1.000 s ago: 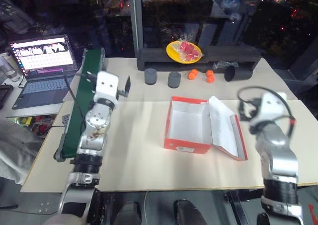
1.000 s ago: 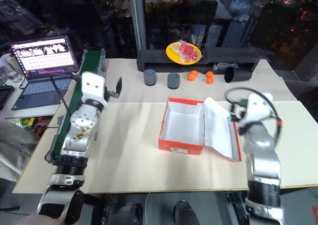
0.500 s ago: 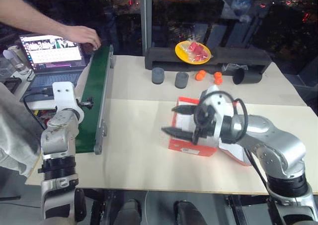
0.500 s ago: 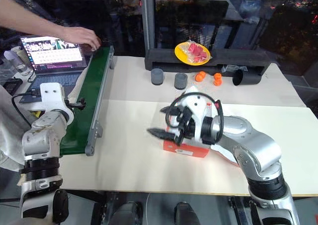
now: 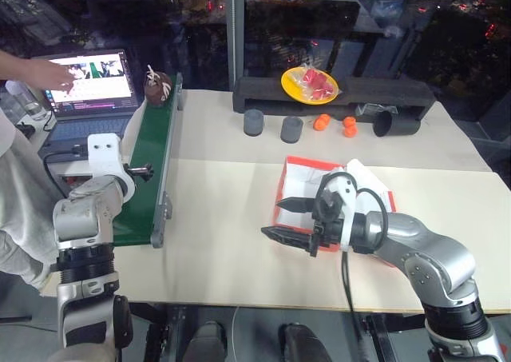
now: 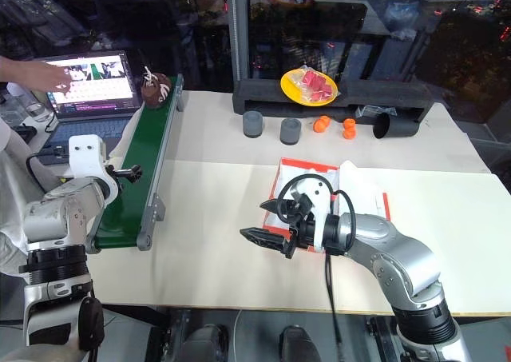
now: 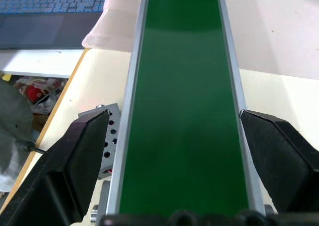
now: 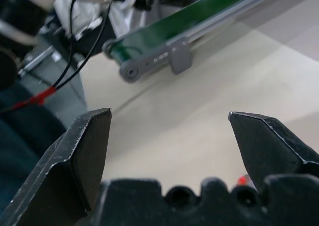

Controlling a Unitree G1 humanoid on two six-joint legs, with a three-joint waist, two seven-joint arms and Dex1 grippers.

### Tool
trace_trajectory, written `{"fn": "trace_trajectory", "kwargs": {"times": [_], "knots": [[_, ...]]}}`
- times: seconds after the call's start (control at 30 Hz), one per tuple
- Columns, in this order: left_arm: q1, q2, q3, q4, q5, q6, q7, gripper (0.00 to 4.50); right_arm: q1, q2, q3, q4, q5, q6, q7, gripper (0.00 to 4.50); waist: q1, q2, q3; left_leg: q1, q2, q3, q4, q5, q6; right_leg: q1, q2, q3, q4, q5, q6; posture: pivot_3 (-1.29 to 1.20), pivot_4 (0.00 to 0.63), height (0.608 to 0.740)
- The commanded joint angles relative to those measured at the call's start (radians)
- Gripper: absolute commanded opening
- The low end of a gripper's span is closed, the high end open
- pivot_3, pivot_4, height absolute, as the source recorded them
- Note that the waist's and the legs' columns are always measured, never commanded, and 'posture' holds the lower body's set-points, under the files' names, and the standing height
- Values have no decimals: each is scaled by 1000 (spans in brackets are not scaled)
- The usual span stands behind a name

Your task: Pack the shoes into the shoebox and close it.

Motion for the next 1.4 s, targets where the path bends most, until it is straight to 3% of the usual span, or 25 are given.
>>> {"fn": "trace_trajectory", "kwargs": {"times": [0.03,0.47,1.4], "knots": [[-34,9,-22,35,9,-36,-11,4500,24,15,-46,-36,33,-5,-41,4419,1,0,0,0,0,0,0,0,0,0,0,0,0,0,0,0,150,740],[-107,38,-68,162,39,-91,-23,4500,44,100,-84,6,50,0,-197,4419,0,0,0,0,0,0,0,0,0,0,0,0,0,0,0,0,150,740],[-115,16,-95,300,41,-164,-54,4500,36,109,-118,0,78,-9,-246,4419,1,0,0,0,0,0,0,0,0,0,0,0,0,0,0,0,150,740]]}}
